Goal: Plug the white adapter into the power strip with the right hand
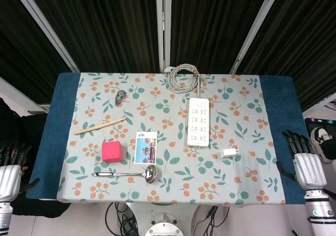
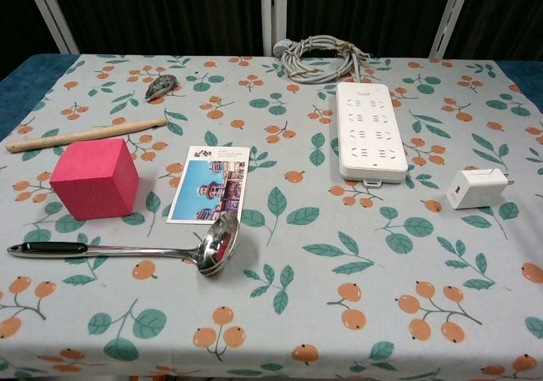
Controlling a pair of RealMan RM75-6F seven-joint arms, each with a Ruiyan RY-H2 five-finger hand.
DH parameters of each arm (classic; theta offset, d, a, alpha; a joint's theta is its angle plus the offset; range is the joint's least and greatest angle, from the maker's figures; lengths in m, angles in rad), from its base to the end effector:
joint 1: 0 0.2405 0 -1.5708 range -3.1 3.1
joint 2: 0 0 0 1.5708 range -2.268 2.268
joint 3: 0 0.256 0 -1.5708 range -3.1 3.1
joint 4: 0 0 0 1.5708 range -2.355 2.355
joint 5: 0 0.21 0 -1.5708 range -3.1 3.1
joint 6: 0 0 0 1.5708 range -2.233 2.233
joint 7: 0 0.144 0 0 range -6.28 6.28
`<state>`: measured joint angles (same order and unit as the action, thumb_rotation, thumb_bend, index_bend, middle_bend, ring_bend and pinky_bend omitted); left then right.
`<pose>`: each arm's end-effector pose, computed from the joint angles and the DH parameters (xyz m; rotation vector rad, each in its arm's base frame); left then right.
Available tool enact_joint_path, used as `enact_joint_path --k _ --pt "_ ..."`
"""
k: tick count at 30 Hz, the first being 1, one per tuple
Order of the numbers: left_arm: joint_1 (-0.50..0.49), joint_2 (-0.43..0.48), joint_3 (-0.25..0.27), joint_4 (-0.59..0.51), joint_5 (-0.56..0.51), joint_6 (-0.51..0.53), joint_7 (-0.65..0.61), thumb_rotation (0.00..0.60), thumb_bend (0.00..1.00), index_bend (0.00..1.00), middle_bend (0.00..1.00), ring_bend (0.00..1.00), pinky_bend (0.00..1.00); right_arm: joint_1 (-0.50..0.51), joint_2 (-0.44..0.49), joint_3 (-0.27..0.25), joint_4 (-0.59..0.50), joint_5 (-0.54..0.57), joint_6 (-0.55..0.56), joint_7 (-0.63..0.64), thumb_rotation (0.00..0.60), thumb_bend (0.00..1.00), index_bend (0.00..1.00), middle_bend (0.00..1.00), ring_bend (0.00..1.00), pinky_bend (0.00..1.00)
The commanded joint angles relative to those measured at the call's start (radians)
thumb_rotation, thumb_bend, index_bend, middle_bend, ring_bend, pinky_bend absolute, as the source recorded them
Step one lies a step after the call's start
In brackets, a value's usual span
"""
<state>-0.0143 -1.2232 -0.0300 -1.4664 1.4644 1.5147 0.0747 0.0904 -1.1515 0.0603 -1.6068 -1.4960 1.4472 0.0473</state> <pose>-0.3460 0.1543 0.1423 -1.3414 -0.8653 -0.7509 -0.3098 -0.1847 0.1457 1.3742 -0.9814 0.9502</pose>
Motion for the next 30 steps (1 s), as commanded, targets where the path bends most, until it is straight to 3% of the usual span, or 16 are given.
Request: enact_joint_path --k 1,10,16,21,30 --pt "0.000 0.000 0.000 0.000 0.001 0.000 -0.004 0.600 0.06 0.06 0.00 0.00 0.00 -0.002 -0.001 -0.002 -0.002 -0.006 0.006 0.001 0.600 0.27 0.00 0.05 0.00 0.00" --pt "0.002 -0.007 0.001 0.013 0.012 0.011 -0.024 0.600 0.06 0.06 0.00 0.00 0.00 0.024 -0.013 -0.031 -0.014 -0.066 -0.030 0.006 0.600 0.27 0.00 0.06 0.00 0.00" --pt "0.000 -0.013 0.002 0.020 0.023 0.018 -0.033 0.600 0.06 0.06 0.00 0.00 0.00 0.137 -0.055 -0.060 -0.028 -0.142 -0.197 -0.015 0.600 0.27 0.00 0.16 0.00 0.00" --pt "0.011 -0.020 0.005 0.031 0.020 0.027 -0.049 0.600 0.06 0.06 0.00 0.00 0.00 0.234 -0.123 -0.055 -0.016 -0.139 -0.342 -0.051 0.600 0.27 0.00 0.20 0.00 0.00" --pt "0.030 -0.033 0.012 0.059 0.014 0.038 -0.082 0.600 0.06 0.06 0.00 0.00 0.00 0.289 -0.177 -0.054 0.001 -0.103 -0.413 -0.094 0.600 0.27 0.00 0.24 0.00 0.00"
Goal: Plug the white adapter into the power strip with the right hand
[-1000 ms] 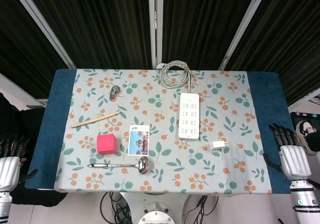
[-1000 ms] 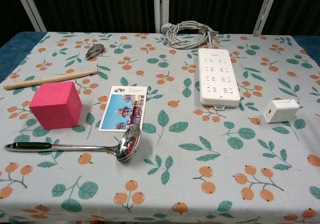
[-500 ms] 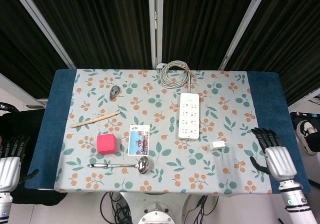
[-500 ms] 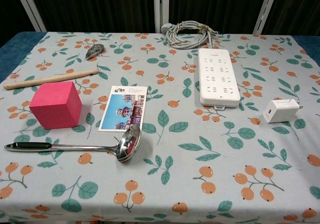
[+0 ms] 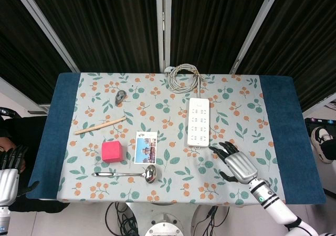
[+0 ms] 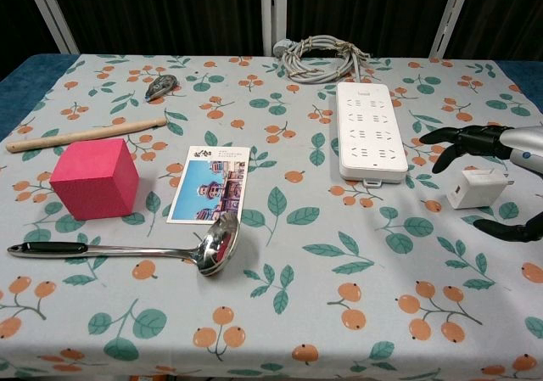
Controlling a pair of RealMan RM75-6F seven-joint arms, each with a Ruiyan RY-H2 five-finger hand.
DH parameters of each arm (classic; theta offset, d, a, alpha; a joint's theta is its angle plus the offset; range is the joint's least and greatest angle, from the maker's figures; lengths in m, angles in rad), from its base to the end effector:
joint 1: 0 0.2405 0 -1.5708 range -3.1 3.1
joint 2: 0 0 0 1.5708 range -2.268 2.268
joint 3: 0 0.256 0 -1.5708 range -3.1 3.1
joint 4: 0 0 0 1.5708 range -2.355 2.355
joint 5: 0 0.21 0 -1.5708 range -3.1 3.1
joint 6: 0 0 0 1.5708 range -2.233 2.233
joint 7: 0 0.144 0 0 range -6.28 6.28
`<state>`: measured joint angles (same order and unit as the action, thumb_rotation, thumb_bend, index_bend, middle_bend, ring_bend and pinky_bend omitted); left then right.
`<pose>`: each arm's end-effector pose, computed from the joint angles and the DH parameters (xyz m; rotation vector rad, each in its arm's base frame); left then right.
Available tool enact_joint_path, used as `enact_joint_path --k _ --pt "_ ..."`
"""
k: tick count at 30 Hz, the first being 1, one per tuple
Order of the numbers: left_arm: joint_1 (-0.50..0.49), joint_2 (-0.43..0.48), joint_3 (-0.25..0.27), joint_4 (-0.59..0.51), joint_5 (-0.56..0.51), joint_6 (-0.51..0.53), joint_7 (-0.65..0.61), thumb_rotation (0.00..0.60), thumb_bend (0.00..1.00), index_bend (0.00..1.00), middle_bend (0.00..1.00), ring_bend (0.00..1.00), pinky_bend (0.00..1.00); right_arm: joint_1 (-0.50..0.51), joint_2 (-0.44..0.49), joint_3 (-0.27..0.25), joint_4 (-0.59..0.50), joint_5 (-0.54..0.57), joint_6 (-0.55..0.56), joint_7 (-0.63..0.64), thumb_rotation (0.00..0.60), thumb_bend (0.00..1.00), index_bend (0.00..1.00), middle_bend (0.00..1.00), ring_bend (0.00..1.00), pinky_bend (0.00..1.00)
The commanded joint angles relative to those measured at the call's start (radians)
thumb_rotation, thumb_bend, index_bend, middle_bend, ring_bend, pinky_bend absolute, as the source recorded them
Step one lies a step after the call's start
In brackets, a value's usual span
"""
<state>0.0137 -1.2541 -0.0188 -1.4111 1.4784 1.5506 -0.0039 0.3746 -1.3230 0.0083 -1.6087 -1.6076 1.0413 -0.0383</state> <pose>-0.3538 0.1424 0.1397 -1.3059 -0.8946 -0.7935 -0.2351 -0.2284 0.0268 1.9613 -1.0704 0.9248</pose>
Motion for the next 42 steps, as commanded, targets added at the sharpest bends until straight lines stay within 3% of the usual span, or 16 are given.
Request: enact_joint_path --k 1,12,26,34,37,42 --pt "0.004 -0.003 0.001 0.007 0.001 0.004 -0.007 0.600 0.06 0.06 0.00 0.00 0.00 0.005 -0.008 -0.005 0.004 0.014 -0.008 -0.015 0.600 0.27 0.00 0.25 0.00 0.00" --pt "0.003 -0.016 0.002 0.020 0.006 -0.001 -0.016 0.600 0.06 0.06 0.00 0.00 0.00 -0.002 -0.003 -0.016 0.025 0.073 -0.003 -0.020 0.600 0.28 0.00 0.28 0.00 0.00" --pt "-0.013 -0.019 -0.003 0.009 0.011 -0.021 -0.002 0.600 0.06 0.06 0.00 0.00 0.00 -0.076 0.040 -0.032 0.057 0.111 0.104 0.056 0.600 0.28 0.00 0.29 0.00 0.00" --pt "-0.014 -0.011 -0.007 -0.004 0.011 -0.015 0.008 0.600 0.06 0.06 0.00 0.00 0.00 -0.093 0.057 -0.027 0.058 0.032 0.208 0.095 0.600 0.28 0.00 0.27 0.00 0.00" --pt "-0.017 -0.010 -0.006 -0.006 0.012 -0.020 0.009 0.600 0.06 0.06 0.00 0.00 0.00 -0.083 0.084 -0.014 0.050 0.030 0.210 0.068 0.600 0.27 0.06 0.26 0.00 0.00" --pt "-0.018 -0.010 -0.003 -0.008 0.014 -0.025 0.003 0.600 0.06 0.06 0.00 0.00 0.00 -0.027 0.088 0.012 0.098 0.058 0.128 0.006 0.600 0.13 0.19 0.25 0.00 0.00"
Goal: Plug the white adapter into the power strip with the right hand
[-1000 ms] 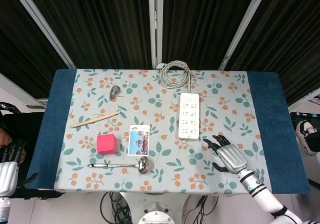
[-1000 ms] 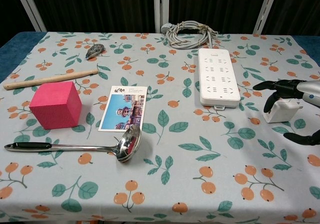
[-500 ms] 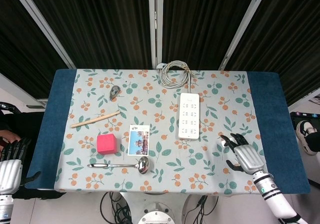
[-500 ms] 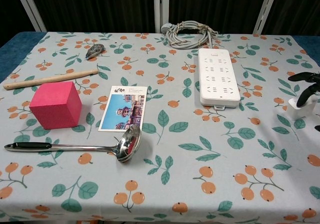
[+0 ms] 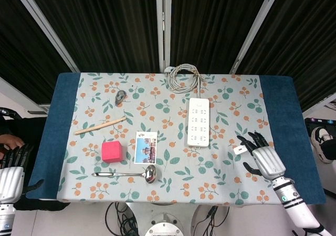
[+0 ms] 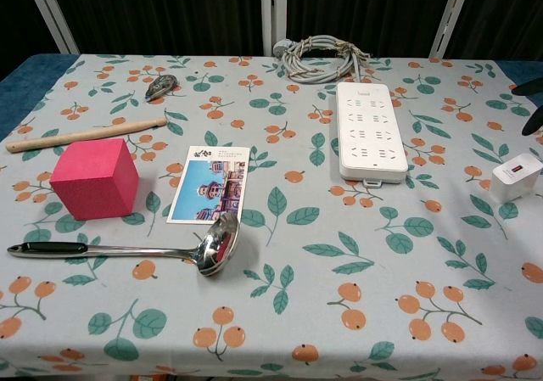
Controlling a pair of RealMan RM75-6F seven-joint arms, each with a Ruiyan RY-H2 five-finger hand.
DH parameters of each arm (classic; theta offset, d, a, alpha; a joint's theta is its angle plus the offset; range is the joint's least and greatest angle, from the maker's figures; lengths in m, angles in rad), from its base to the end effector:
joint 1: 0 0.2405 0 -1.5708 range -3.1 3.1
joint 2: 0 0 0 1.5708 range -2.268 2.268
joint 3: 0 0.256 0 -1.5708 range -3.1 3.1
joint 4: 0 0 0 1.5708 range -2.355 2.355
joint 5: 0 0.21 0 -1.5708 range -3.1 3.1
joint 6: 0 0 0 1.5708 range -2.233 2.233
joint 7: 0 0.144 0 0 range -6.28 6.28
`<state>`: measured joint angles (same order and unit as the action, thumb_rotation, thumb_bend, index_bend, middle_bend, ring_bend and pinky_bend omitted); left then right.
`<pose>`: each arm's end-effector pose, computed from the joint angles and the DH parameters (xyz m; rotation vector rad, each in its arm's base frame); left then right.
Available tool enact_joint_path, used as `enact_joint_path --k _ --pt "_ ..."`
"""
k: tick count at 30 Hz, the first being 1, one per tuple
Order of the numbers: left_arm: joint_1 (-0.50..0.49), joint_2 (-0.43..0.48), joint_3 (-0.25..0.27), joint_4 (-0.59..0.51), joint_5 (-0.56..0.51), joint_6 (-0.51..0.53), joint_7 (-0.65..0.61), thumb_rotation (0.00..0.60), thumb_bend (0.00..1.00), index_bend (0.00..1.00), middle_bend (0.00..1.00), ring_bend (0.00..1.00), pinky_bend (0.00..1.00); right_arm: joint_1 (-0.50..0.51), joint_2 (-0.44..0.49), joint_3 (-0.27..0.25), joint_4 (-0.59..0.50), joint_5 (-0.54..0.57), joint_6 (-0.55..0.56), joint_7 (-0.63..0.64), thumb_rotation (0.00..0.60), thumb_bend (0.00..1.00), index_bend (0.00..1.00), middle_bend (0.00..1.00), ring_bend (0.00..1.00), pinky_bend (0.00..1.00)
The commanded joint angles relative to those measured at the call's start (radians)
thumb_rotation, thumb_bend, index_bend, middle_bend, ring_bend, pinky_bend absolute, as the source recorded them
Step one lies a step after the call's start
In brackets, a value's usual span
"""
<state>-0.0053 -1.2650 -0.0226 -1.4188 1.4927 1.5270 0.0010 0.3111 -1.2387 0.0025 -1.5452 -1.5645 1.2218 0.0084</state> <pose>-0.3480 0.1500 0.1316 -1.3346 -0.9058 -0.8135 -0.2758 -0.2315 0.0817 1.7489 -0.9803 0.9205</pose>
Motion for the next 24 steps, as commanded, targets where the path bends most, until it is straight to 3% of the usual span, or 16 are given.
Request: enact_joint_path --k 1,8,14,24 --pt "0.002 0.002 0.002 -0.001 -0.002 -0.002 -0.005 0.600 0.06 0.06 0.00 0.00 0.00 0.051 -0.002 0.020 0.055 0.018 -0.076 -0.057 0.600 0.12 0.21 0.25 0.00 0.00" --pt "0.007 0.012 0.006 -0.013 -0.010 -0.007 -0.012 0.600 0.06 0.06 0.00 0.00 0.00 0.117 -0.034 0.003 0.139 0.009 -0.184 -0.125 0.600 0.14 0.25 0.26 0.00 0.00" --pt "0.011 0.017 0.008 -0.023 -0.018 -0.011 -0.010 0.600 0.06 0.06 0.00 0.00 0.00 0.144 -0.053 -0.005 0.188 -0.010 -0.202 -0.138 0.600 0.24 0.31 0.28 0.00 0.00" --pt "0.018 0.024 0.013 -0.035 -0.029 -0.019 -0.014 0.600 0.06 0.06 0.00 0.00 0.00 0.170 -0.042 -0.025 0.216 -0.041 -0.210 -0.215 0.600 0.26 0.35 0.32 0.00 0.00"
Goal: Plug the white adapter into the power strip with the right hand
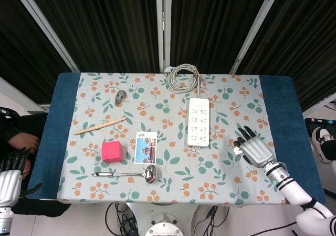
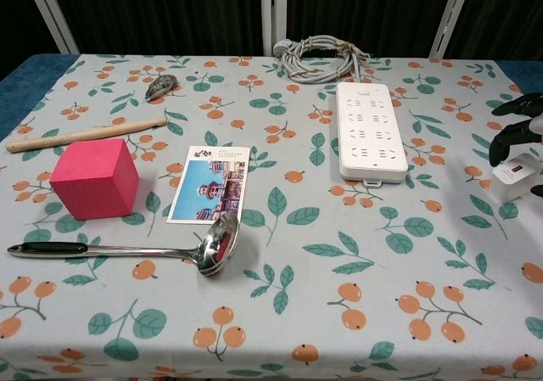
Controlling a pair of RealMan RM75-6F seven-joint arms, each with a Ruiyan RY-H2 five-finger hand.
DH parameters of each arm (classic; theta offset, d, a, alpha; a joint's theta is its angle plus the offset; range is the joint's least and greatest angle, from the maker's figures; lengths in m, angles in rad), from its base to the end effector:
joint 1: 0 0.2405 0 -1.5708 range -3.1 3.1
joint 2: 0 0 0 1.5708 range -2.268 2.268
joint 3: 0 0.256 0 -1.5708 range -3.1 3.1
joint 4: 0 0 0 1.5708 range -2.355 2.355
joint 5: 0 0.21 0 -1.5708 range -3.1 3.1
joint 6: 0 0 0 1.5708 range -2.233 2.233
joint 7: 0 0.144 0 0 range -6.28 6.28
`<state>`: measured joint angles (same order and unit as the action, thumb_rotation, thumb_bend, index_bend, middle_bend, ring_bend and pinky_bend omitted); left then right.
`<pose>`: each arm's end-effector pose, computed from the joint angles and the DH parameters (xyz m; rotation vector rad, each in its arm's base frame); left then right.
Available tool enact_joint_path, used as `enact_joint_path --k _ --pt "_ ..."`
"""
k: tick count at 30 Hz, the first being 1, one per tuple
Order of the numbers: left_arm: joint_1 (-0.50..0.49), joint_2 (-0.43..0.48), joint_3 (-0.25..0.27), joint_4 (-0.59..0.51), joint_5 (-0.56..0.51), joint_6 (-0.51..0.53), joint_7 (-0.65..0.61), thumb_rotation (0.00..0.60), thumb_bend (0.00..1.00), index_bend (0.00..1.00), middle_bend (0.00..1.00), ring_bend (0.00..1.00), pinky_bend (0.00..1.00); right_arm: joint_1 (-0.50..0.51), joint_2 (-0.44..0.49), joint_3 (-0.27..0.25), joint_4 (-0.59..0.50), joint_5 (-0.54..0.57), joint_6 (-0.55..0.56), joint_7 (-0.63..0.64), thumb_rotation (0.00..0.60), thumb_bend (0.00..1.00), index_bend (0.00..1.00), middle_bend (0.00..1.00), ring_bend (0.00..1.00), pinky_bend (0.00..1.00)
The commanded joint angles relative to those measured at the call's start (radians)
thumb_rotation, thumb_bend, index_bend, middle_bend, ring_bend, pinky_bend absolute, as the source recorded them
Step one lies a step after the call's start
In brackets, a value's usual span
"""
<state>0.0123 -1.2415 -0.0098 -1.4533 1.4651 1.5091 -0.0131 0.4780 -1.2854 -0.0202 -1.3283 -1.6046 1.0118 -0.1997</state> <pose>-0.3518 0.1407 0.1338 -1.3094 -0.9667 -0.7866 -0.2901 -0.2813 0.0608 2.0486 -0.5959 0.5704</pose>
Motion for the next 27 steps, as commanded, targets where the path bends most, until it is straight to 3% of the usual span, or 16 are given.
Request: enact_joint_path --k 1,12,17,21,27 --pt "0.001 0.000 0.000 -0.001 -0.002 -0.002 0.000 0.600 0.06 0.06 0.00 0.00 0.00 0.004 0.007 -0.002 -0.001 0.001 0.001 -0.009 0.600 0.26 0.35 0.32 0.00 0.00" --pt "0.001 -0.002 0.000 -0.002 -0.009 -0.011 -0.001 0.600 0.06 0.06 0.00 0.00 0.00 0.016 -0.018 -0.002 0.021 0.012 -0.002 0.004 0.600 0.28 0.41 0.37 0.02 0.00" --pt "0.001 0.006 -0.002 -0.007 -0.009 -0.010 -0.002 0.600 0.06 0.06 0.00 0.00 0.00 0.010 -0.051 0.014 0.053 0.018 0.039 0.104 0.600 0.36 0.64 0.52 0.20 0.00" --pt "0.003 0.010 -0.002 -0.010 -0.011 -0.009 -0.004 0.600 0.06 0.06 0.00 0.00 0.00 0.000 -0.050 0.051 0.020 0.052 0.083 0.201 0.600 0.39 0.74 0.60 0.29 0.00" --pt "-0.003 0.010 -0.003 -0.009 -0.002 -0.012 -0.006 0.600 0.06 0.06 0.00 0.00 0.00 0.003 -0.075 0.144 -0.082 0.172 0.101 0.258 0.600 0.43 0.79 0.64 0.34 0.01"
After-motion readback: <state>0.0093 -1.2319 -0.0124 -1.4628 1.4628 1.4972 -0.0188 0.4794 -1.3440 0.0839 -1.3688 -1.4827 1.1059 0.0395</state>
